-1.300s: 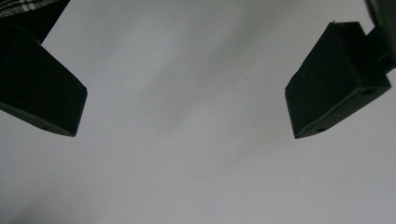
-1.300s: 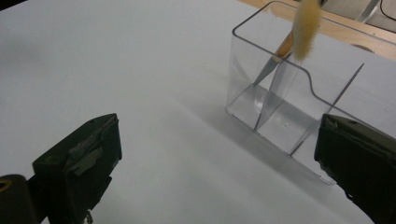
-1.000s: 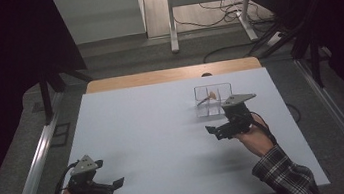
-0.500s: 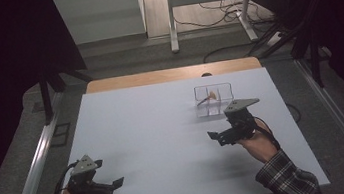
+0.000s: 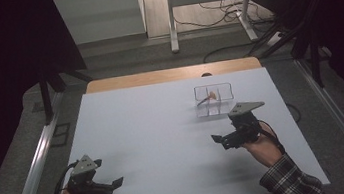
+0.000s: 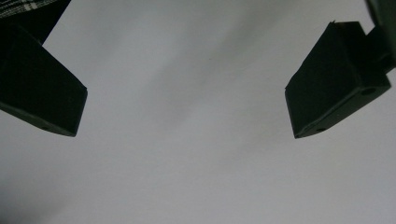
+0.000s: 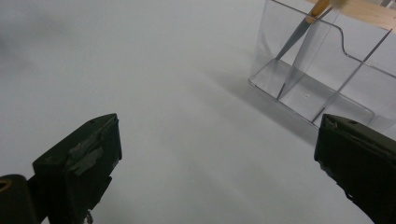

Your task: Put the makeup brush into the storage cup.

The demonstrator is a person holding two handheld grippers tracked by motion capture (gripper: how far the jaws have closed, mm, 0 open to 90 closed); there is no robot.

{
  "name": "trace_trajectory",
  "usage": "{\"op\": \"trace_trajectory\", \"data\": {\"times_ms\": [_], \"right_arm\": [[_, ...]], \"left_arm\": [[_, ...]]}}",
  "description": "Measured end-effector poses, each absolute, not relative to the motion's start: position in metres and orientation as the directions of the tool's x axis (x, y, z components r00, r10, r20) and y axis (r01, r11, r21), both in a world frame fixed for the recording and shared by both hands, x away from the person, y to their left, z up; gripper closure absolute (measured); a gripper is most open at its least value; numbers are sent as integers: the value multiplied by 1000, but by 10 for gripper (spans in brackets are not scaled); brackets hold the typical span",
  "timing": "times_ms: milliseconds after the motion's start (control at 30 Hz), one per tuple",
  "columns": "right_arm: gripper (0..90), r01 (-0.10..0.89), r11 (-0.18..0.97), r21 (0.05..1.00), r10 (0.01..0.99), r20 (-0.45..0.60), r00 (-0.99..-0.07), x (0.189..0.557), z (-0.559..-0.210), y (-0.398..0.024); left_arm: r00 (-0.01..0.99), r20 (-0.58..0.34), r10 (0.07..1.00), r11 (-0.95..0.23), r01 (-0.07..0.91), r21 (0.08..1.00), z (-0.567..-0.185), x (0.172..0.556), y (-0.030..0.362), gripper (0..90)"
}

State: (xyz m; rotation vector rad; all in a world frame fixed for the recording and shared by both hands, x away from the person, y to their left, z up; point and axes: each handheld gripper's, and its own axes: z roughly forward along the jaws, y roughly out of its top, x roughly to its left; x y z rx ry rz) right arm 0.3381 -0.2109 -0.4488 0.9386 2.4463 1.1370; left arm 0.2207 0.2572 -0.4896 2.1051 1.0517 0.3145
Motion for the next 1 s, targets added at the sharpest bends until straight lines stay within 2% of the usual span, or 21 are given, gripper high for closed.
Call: {"op": "trace_trajectory", "data": {"times_ms": [1000], "right_arm": [[0, 456, 486, 745, 679, 7, -734, 314, -452, -229]], "left_arm": [[623, -88, 777, -378, 575, 726, -488, 220, 258, 0]]}}
